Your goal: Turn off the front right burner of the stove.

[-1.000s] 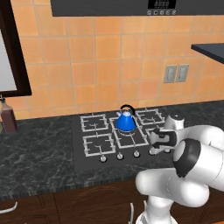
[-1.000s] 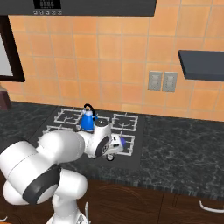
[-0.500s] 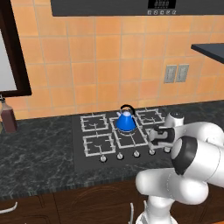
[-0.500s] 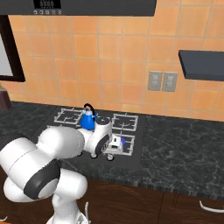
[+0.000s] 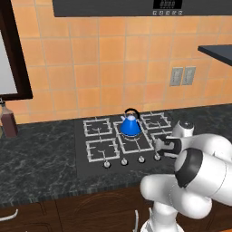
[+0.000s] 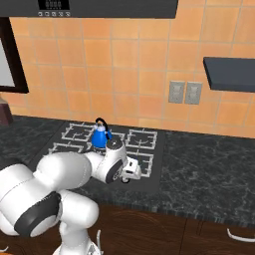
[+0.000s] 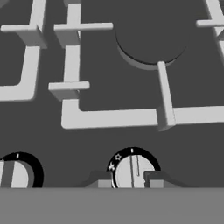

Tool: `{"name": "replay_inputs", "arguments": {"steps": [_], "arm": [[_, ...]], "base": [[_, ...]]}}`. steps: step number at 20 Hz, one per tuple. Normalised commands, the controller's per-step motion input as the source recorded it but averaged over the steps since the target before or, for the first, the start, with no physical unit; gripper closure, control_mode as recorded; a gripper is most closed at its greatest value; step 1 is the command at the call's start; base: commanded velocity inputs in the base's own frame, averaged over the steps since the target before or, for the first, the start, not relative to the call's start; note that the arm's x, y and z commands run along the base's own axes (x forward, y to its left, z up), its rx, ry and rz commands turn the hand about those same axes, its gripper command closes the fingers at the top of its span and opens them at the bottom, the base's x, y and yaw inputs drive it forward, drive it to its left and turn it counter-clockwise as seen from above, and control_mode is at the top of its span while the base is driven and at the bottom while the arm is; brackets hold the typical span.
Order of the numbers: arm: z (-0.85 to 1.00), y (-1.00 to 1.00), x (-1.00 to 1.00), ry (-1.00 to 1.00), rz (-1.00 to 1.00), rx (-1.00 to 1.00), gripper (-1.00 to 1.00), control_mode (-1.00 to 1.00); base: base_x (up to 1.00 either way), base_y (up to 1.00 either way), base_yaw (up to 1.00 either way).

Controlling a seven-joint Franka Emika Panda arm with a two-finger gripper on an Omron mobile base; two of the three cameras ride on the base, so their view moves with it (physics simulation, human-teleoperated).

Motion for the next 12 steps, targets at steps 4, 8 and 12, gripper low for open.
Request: {"name": "replay_inputs", "arguments": {"steps": [4, 8, 12], "arm": [[0.00, 0.00, -0.24, 0.06, -0.15, 0.01, 1.00, -1.00], [0.05, -0.03, -0.21, 0.06, -0.15, 0.07, 1.00, -1.00], [0.00, -0.02, -0.27, 0.03, -0.15, 0.07, 1.00, -1.00]], "base": [[0.00, 0.00, 0.00], [0.00, 0.00, 0.00], [0.00, 0.00, 0.00]]}}
